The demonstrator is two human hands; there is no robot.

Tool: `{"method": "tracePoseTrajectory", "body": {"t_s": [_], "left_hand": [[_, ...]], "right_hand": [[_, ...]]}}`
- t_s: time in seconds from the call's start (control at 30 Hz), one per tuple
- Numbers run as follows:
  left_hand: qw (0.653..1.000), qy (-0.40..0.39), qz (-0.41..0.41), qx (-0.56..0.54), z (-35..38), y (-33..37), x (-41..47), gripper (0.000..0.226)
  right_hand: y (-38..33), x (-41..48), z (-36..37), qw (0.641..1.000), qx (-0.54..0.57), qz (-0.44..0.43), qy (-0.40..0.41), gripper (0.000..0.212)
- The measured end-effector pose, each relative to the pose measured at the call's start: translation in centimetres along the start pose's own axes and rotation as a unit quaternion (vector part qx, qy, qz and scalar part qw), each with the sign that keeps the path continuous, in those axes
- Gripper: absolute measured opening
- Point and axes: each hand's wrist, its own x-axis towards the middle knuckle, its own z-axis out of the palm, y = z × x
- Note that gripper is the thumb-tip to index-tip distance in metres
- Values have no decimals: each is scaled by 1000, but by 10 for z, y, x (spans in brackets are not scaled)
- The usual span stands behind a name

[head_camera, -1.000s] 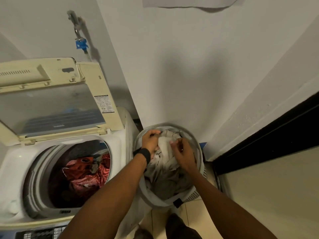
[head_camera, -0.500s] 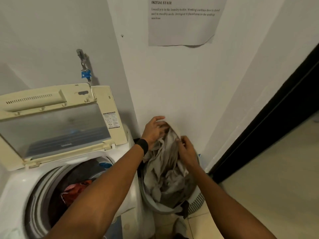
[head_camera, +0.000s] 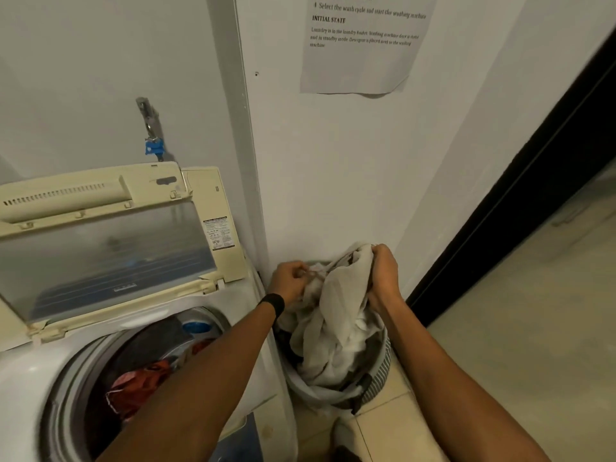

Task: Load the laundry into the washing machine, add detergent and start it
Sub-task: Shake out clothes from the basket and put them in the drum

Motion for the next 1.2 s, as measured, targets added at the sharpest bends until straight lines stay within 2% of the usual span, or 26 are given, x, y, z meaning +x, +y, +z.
{"method": "tracePoseTrajectory", "body": {"t_s": [0.07,0.17,0.23,0.37,0.47,0.57,0.63,0.67,0.73,0.77,0.87,0.93,0.97,1.03,1.07,1.13,1.2], "left_hand": [[999,10,38,-20,-7,17,5,19],[994,-15,105,-23,-13,52,11,30],[990,-38,132,-34,-13,69,10,28],[983,-78,152,-64,-18,94,6,24],[981,-88,146,-95,-28,108,3,24],[980,-101,118,-121,-33,120,-5,14],[975,-111,111,-160,-34,122,-8,27],[973,-108,119,-164,-34,121,-8,37],[976,-120,147,-107,-32,114,-5,49],[976,-142,151,-66,-31,111,-4,51],[974,-181,134,3,-27,111,-6,36],[973,-166,148,64,-22,121,-7,15],[970,-155,162,98,-19,125,-7,15],[964,-111,186,156,-15,132,-6,41],[965,-76,192,159,-13,134,-6,45],[969,-12,210,134,-13,139,-5,46],[969,28,227,95,-14,153,-5,51]], "right_hand": [[4,-2,-4,997,-56,-40,19,14],[13,-12,-5,976,-171,-133,27,41],[17,-21,3,950,-240,-200,-16,42],[12,-34,21,927,-289,-215,-109,52],[-2,-36,25,930,-260,-223,-131,48],[-22,-33,28,929,-247,-251,-110,25],[-32,-31,30,936,-231,-249,-93,17],[-37,-30,31,946,-209,-235,-83,21],[-50,-32,30,968,-142,-197,-64,33],[-55,-33,28,974,-112,-183,-69,29],[-69,-31,19,974,-77,-178,-119,20],[-76,-25,10,976,-56,-175,-114,21],[-79,-23,7,979,-40,-169,-104,18],[-85,-18,6,984,-11,-160,-81,10],[-88,-17,7,985,6,-154,-73,3],[-92,-17,7,985,13,-161,-55,29],[-93,-18,3,972,-52,-225,-42,55]]}}
